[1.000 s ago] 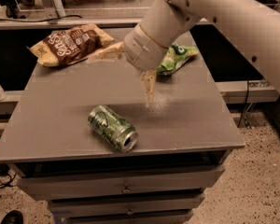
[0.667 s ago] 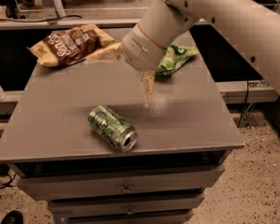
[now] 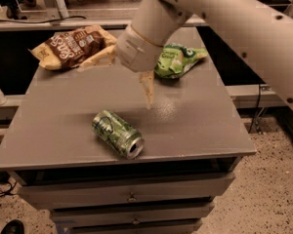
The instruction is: Place green can upright
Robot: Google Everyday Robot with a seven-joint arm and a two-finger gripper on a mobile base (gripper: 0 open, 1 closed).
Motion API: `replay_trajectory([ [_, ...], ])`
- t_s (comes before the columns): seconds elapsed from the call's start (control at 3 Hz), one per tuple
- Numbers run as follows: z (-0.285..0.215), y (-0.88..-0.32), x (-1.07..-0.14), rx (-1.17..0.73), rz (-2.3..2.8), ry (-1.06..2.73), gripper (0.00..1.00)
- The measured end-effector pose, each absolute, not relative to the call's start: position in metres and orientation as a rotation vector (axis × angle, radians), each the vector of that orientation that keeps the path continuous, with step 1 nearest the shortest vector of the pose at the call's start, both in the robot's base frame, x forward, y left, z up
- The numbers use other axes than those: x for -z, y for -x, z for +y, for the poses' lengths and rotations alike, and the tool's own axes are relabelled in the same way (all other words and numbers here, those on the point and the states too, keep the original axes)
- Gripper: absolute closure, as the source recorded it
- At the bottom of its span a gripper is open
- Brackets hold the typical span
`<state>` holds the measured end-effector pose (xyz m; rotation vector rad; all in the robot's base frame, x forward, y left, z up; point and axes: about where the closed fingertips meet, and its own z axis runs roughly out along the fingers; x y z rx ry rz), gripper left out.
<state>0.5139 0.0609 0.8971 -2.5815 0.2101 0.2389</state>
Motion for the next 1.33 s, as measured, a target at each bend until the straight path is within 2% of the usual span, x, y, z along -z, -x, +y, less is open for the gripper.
replay_trajectory([
  [0.67,0.100,-0.513,-0.883,-0.245,-0.192,2.791,0.00],
  [1.33,0.103,-0.507,-0.887,-0.188,-0.461,2.841,0.00],
])
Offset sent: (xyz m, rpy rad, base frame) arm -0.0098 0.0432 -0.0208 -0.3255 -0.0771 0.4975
